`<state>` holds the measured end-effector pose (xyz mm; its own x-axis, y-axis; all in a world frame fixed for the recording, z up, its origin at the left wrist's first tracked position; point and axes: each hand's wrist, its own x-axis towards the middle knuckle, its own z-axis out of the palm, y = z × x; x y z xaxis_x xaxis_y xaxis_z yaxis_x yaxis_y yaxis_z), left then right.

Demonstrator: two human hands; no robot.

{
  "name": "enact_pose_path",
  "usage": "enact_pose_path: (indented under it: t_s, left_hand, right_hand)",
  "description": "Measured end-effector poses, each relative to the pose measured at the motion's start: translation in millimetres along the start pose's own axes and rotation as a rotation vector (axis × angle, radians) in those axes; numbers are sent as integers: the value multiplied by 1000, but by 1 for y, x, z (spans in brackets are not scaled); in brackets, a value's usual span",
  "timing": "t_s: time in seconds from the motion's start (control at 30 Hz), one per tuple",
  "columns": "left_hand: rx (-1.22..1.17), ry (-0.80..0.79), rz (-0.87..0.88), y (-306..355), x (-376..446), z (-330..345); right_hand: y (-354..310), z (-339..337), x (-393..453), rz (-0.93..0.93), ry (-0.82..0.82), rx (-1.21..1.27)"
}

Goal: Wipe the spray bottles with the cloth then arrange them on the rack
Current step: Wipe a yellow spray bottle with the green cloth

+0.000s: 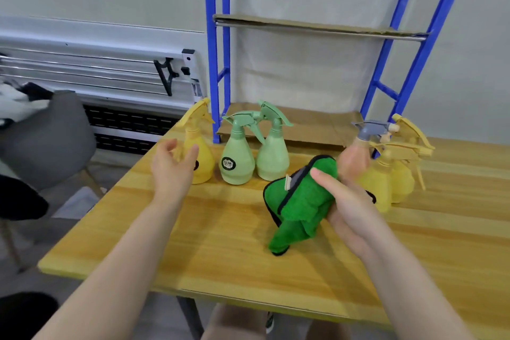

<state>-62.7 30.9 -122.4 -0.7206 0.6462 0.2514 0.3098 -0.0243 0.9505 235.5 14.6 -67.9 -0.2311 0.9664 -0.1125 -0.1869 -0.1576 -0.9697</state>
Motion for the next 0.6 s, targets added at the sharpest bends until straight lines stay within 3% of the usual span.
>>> enact_pose_path:
  t_s: [0.2,0.6]
  left_hand:
    - [-33,-79,82,12,17,9]
    - [-43,-43,145,23,11,5]
  right_hand:
    - [4,5,2,40,-60,104]
    - [7,-4,3,25,-50,117]
